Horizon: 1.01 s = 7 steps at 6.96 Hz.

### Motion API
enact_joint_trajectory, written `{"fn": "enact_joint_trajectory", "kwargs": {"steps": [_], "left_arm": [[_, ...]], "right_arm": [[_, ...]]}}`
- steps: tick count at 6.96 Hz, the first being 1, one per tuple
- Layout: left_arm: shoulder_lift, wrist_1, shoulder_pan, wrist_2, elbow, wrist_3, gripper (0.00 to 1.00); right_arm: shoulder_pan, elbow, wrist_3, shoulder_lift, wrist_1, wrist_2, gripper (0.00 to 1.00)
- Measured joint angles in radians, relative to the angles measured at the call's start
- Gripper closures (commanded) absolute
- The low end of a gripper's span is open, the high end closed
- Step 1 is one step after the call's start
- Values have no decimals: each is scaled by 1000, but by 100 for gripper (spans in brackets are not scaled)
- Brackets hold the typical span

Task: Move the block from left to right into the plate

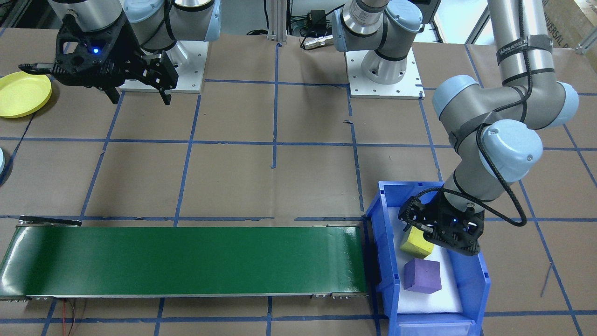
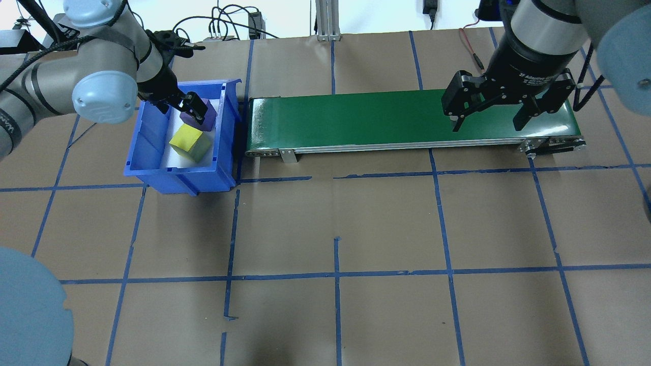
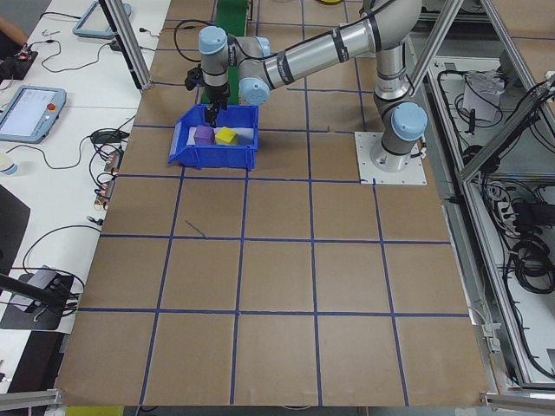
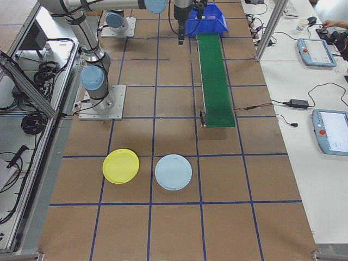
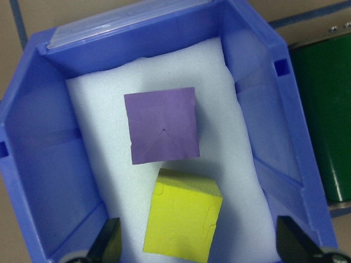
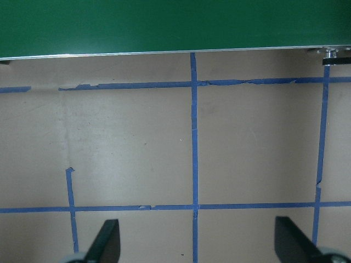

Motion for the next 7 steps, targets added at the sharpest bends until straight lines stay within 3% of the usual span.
{"fn": "enact_joint_trajectory", "kwargs": {"steps": [7], "left_arm": [[-30, 37, 53, -48, -58, 140, 0]], "right_arm": [[-1, -1, -1, 1, 0, 0, 0]]}}
